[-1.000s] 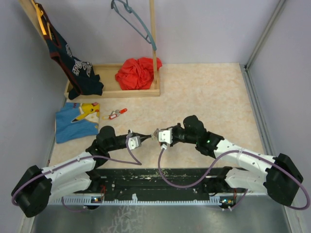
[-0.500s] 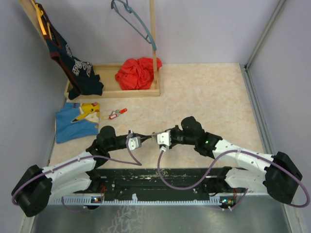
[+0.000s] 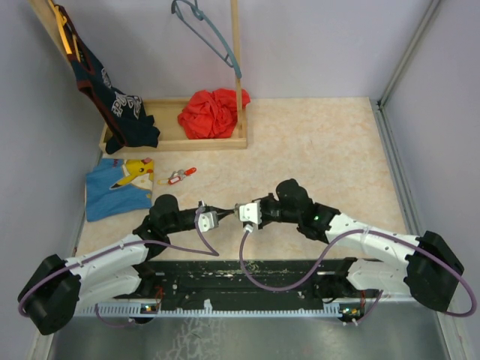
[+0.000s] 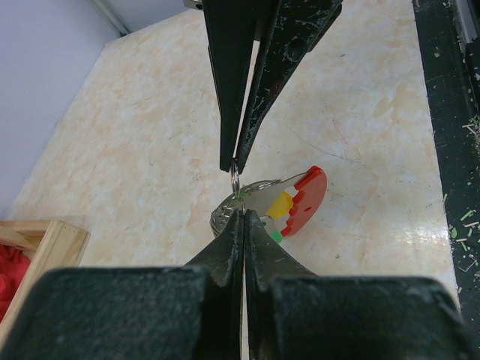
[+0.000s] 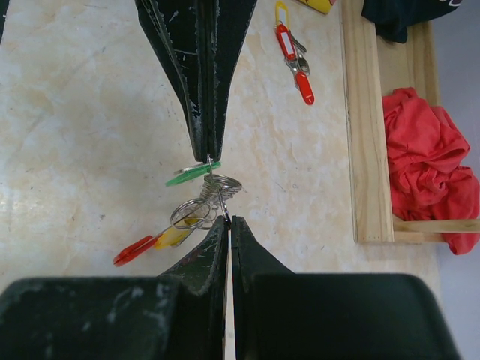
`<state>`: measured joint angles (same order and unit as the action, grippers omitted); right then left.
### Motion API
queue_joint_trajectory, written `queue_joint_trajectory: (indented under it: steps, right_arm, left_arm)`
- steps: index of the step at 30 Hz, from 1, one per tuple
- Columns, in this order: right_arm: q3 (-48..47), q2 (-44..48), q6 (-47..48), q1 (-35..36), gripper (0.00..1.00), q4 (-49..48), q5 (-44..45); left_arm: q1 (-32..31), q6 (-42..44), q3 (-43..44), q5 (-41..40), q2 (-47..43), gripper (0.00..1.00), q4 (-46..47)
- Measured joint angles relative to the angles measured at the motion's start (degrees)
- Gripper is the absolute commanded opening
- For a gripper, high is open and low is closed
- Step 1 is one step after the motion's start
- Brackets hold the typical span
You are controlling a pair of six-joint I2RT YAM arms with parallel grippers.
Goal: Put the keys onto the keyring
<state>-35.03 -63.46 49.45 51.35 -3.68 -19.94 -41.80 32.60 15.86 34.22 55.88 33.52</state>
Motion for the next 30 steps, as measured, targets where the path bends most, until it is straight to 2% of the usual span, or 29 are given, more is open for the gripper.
queue_joint_trajectory:
  steps: [30]
  right_arm:
    - [-1.36,-1.14,-2.19,0.68,0.00,0.92,1.11]
  left_arm:
    - [-0.22,-0.26,0.09,-0.02,0.26,0.00,1.22]
